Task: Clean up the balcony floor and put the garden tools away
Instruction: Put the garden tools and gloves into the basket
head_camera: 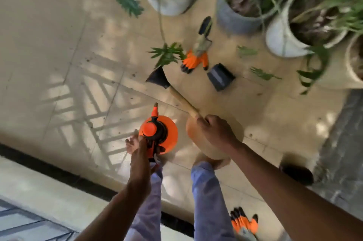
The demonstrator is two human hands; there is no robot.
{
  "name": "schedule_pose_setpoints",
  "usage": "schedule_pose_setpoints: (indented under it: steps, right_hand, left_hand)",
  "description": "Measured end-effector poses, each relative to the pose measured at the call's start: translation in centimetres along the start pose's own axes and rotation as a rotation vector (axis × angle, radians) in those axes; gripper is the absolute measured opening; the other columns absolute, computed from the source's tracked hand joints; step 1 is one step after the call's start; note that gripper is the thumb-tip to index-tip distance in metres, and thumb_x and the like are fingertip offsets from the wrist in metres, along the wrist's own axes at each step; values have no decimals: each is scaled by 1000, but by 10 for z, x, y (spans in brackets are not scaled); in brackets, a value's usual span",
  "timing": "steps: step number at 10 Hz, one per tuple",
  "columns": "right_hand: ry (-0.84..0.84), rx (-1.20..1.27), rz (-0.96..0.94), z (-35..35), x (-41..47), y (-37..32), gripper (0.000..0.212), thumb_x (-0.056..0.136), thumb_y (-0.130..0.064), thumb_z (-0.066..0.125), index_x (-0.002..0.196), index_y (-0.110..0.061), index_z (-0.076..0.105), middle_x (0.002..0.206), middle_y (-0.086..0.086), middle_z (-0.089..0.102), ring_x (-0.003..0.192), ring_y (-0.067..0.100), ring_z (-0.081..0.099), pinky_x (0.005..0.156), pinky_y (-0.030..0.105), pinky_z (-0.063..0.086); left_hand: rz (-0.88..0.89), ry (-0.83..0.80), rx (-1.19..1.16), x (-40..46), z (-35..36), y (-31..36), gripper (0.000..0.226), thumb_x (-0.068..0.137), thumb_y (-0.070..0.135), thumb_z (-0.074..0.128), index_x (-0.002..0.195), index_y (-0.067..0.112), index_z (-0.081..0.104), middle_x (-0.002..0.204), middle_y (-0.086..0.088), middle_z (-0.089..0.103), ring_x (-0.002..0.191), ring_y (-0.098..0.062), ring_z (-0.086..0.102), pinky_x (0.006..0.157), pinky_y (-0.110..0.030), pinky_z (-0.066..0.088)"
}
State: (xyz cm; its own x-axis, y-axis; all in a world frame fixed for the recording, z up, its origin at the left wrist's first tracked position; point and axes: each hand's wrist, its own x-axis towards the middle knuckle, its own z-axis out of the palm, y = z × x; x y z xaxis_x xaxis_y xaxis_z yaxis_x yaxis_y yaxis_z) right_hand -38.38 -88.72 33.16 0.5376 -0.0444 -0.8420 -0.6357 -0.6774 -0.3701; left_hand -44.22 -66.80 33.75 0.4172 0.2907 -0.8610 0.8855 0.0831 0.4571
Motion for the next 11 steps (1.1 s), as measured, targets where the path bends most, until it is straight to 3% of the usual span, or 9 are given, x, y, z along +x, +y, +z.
schedule_pose_setpoints:
  steps: [1,2,3,4,6,7,8,9,11]
  right_hand:
    - [4,-11,-62,35,13,-62,42,104,-54,38,89,-19,57,85,5,60,93,34,63,80,39,48]
    - [42,-31,-122,70,26,-128,40,106,-51,39,92,-18,55,100,14,67,100,36,62,85,41,47]
    - [54,-91,-133,96,34,-199,36,107,-49,37,90,-20,50,106,17,69,104,38,60,84,40,42]
    - [36,-148,-166,113,44,-272,37,108,-45,37,100,-13,55,108,18,69,107,40,60,83,41,40]
    - [33,-460,-431,125,69,-410,52,113,-33,14,137,-9,54,132,15,57,119,40,58,95,40,46]
    - [52,-490,-485,128,94,-480,38,110,-24,27,137,-11,49,129,16,61,111,40,63,90,39,51]
    - [-179,-528,-429,129,130,-551,46,112,-36,21,152,-20,38,151,9,44,139,31,41,109,36,32]
    - [-98,-325,-436,133,160,-632,39,109,-45,34,113,-13,55,115,15,65,117,36,56,93,39,39]
    - [-151,-371,-505,137,212,-779,40,106,-59,28,98,-26,50,99,3,64,105,31,57,94,44,46]
  left_hand:
    - [-37,53,-124,13,-44,25,57,105,59,37,116,12,67,106,-15,74,86,-20,61,81,-43,53]
    - [-8,63,-202,32,-97,59,58,106,56,34,86,16,70,88,-10,74,75,-19,59,77,-38,48]
    - [-28,162,-210,53,-151,90,64,108,55,28,77,15,68,80,-9,71,75,-19,60,77,-38,48]
    - [-21,231,-247,76,-201,120,65,109,52,27,78,12,68,77,-9,70,64,-11,61,75,-34,50]
    - [2,268,-313,117,-287,197,58,111,43,29,82,9,66,80,-14,69,79,-26,60,89,-43,48]
    - [35,312,-354,143,-314,241,59,111,45,27,81,10,65,75,-10,69,75,-25,59,83,-41,47]
    - [59,338,-409,173,-339,285,62,110,47,24,86,7,64,77,-8,68,74,-23,59,81,-39,47]
    - [74,378,-480,206,-363,331,61,110,47,24,88,6,64,79,-8,68,75,-24,59,81,-38,48]
    - [68,438,-588,275,-411,427,69,109,54,19,83,11,66,82,-12,68,75,-22,57,75,-35,45]
